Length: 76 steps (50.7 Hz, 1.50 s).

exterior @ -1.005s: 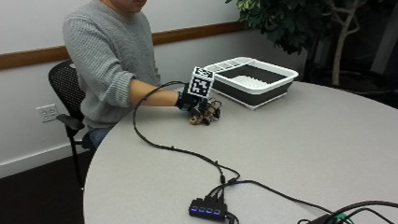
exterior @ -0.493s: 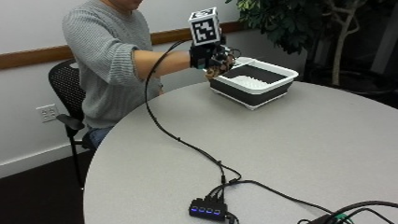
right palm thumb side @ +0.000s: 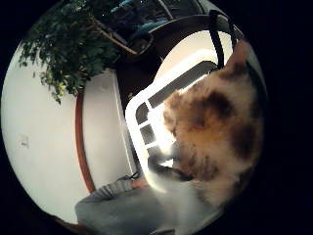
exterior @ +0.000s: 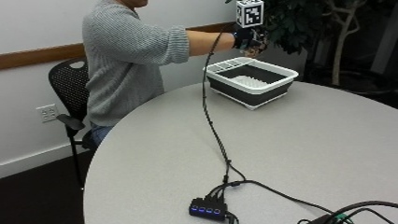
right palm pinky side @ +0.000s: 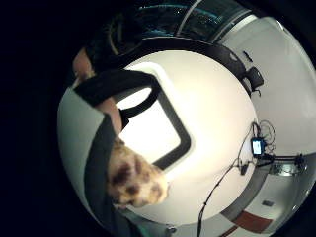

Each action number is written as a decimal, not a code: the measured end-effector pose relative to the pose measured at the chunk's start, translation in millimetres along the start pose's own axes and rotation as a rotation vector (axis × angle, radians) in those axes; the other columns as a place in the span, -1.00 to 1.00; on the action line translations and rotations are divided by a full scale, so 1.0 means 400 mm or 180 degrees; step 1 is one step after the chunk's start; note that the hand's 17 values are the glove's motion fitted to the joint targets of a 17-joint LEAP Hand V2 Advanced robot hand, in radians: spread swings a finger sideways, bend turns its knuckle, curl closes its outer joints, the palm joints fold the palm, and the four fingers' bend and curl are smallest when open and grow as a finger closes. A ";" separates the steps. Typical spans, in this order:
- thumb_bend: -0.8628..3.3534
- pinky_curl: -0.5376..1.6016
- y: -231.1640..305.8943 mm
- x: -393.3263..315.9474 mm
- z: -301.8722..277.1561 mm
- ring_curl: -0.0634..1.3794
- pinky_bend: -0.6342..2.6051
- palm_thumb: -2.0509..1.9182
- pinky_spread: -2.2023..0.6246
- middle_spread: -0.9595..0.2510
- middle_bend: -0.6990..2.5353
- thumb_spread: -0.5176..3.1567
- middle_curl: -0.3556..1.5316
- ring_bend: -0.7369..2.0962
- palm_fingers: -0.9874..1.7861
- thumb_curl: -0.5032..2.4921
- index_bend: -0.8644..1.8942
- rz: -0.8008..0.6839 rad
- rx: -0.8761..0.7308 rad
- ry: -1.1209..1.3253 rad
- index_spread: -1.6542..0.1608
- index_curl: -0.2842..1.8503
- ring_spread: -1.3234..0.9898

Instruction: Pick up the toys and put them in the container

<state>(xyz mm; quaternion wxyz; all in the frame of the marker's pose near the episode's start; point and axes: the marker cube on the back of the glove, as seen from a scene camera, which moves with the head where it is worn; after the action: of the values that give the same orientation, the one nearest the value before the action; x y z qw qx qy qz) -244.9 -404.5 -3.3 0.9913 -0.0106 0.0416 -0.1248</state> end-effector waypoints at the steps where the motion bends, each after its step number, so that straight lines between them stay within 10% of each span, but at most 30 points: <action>1: -0.56 -0.07 -0.003 -0.002 0.007 -0.22 0.00 0.31 0.27 0.03 -0.17 -0.30 0.04 0.06 0.33 -0.15 -0.02 -0.0005 -0.0032 0.0025 0.37 0.00 -0.35; 8: -0.59 -0.06 0.018 0.049 0.111 -0.18 0.01 0.28 0.30 0.03 -0.19 -0.26 0.08 0.07 0.18 -0.15 -0.09 0.0450 -0.0613 0.0310 0.36 0.04 -0.31; 16: -0.66 -0.07 0.056 0.033 0.218 -0.35 0.02 0.00 0.47 0.28 -0.46 -0.16 -0.08 -0.34 -0.65 -0.29 -0.24 0.0258 -0.1095 -0.0091 0.39 -0.06 -0.06; 40: -0.64 -0.16 0.168 0.164 0.096 -0.62 -0.09 -0.04 0.61 0.43 -0.52 -0.13 -0.33 -0.40 -0.52 -0.48 -0.28 0.0223 -0.0884 -0.0045 0.44 -0.34 0.12; 56: -0.63 -0.17 0.428 0.495 -0.054 -0.68 -0.11 -0.03 0.61 0.42 -0.50 -0.10 -0.38 -0.39 -0.45 -0.53 -0.25 0.0864 -0.0572 0.0250 0.43 -0.38 0.13; 76: -0.63 -0.18 0.952 0.350 0.009 -0.70 -0.13 -0.03 0.61 0.42 -0.49 -0.08 -0.41 -0.38 -0.43 -0.57 -0.25 0.0123 -0.0300 -0.0024 0.43 -0.40 0.13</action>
<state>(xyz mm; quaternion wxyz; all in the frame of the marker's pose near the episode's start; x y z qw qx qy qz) -15.4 -70.3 -22.7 0.9920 -0.0570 0.0438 -0.1034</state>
